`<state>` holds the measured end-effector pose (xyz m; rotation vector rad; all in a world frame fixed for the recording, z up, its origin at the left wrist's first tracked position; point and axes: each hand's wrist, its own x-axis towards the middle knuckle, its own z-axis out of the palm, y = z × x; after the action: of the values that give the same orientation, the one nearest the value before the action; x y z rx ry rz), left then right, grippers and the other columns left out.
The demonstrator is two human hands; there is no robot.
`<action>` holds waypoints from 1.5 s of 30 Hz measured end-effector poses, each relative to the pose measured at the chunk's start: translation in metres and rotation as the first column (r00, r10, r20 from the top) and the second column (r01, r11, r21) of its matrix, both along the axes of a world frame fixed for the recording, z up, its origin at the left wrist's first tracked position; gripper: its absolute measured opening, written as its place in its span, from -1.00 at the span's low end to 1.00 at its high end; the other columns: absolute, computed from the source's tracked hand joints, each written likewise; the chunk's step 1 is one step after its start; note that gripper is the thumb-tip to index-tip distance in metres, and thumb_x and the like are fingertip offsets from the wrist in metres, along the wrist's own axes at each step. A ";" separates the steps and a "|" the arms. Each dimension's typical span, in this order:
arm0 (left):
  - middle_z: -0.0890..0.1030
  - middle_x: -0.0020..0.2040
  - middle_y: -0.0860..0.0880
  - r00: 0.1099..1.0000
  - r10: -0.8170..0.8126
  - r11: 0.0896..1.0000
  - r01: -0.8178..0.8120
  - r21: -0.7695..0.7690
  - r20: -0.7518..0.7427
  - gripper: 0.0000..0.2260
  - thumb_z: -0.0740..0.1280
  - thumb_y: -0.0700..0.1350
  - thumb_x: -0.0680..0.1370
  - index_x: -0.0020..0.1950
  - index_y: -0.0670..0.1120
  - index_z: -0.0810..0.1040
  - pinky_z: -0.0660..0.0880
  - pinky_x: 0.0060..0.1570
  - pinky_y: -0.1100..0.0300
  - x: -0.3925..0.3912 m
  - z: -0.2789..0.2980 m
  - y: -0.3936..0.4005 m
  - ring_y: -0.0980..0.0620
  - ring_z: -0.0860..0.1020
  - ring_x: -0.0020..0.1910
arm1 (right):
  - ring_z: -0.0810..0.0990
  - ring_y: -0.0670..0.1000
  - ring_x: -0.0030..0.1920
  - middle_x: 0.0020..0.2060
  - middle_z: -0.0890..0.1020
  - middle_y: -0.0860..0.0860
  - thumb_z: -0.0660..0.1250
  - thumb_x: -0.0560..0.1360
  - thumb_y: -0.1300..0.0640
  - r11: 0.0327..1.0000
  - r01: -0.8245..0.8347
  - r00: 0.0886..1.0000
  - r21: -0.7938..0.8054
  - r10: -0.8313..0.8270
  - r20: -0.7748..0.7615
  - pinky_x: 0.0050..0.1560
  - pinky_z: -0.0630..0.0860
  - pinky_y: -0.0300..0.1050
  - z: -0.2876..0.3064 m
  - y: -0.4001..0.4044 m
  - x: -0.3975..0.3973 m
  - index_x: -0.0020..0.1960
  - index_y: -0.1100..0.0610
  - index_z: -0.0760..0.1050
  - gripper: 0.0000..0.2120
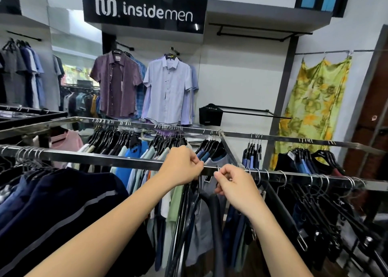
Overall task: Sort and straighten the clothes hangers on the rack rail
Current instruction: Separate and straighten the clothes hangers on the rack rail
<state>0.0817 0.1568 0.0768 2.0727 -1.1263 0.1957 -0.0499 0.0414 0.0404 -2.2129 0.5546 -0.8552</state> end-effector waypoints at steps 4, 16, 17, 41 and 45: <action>0.70 -0.37 -0.10 1.000 -0.006 1.000 0.006 -0.010 -0.007 -0.74 0.37 -0.04 0.51 -0.35 -0.09 0.64 0.62 -0.05 0.10 -0.006 0.003 -0.016 -0.07 0.69 -0.26 | 0.70 0.00 -0.21 -0.35 0.72 0.01 0.33 0.60 -0.01 0.987 0.087 0.993 -0.136 -0.097 -0.068 0.01 0.59 -0.02 0.018 -0.009 0.003 -0.23 0.02 0.53 -0.76; 0.69 -0.42 -0.10 0.994 0.055 0.998 -0.055 0.006 -0.095 -0.71 0.34 -0.02 0.50 -0.33 -0.12 0.71 0.63 -0.12 0.07 0.001 -0.021 -0.036 -0.04 0.67 -0.32 | 0.64 0.06 -0.18 -0.30 0.69 0.00 0.29 0.62 -0.02 0.964 0.161 0.962 -0.213 -0.202 -0.184 -0.04 0.54 -0.01 0.015 -0.026 0.004 -0.20 0.03 0.52 -0.75; 0.69 -0.42 -0.10 0.993 0.065 0.998 -0.065 0.001 -0.097 -0.72 0.34 -0.02 0.49 -0.33 -0.12 0.70 0.64 -0.13 0.06 0.002 -0.023 -0.037 -0.04 0.67 -0.32 | 0.64 0.05 -0.19 -0.31 0.68 -0.01 0.29 0.62 -0.02 0.963 0.163 0.961 -0.213 -0.204 -0.184 -0.07 0.54 -0.03 0.015 -0.027 0.002 -0.19 0.03 0.52 -0.75; 0.66 -0.45 -0.03 0.994 0.042 0.998 -0.037 0.050 -0.105 -0.71 0.34 0.01 0.57 -0.27 -0.11 0.68 0.64 -0.15 0.10 0.001 -0.029 -0.035 -0.03 0.68 -0.35 | 0.66 0.09 -0.15 -0.30 0.71 0.02 0.44 0.53 -0.05 0.931 0.234 0.960 -0.281 -0.267 -0.087 -0.09 0.56 -0.05 -0.005 -0.043 0.034 -0.20 0.03 0.69 -0.79; 0.69 -0.39 -0.11 0.997 0.045 0.998 -0.041 0.056 -0.063 -0.69 0.34 0.01 0.57 -0.25 -0.15 0.67 0.62 -0.09 0.07 0.001 -0.030 -0.035 -0.09 0.68 -0.30 | 0.66 0.11 -0.12 -0.22 0.70 0.07 0.43 0.55 -0.07 0.937 0.228 0.956 -0.264 -0.266 -0.120 -0.03 0.59 -0.01 -0.011 -0.044 0.035 -0.17 0.05 0.70 -0.77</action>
<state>0.0830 0.1217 0.0467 2.1375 -1.0597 0.1193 -0.0153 -0.0022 0.0294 -2.4884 0.8574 -0.9284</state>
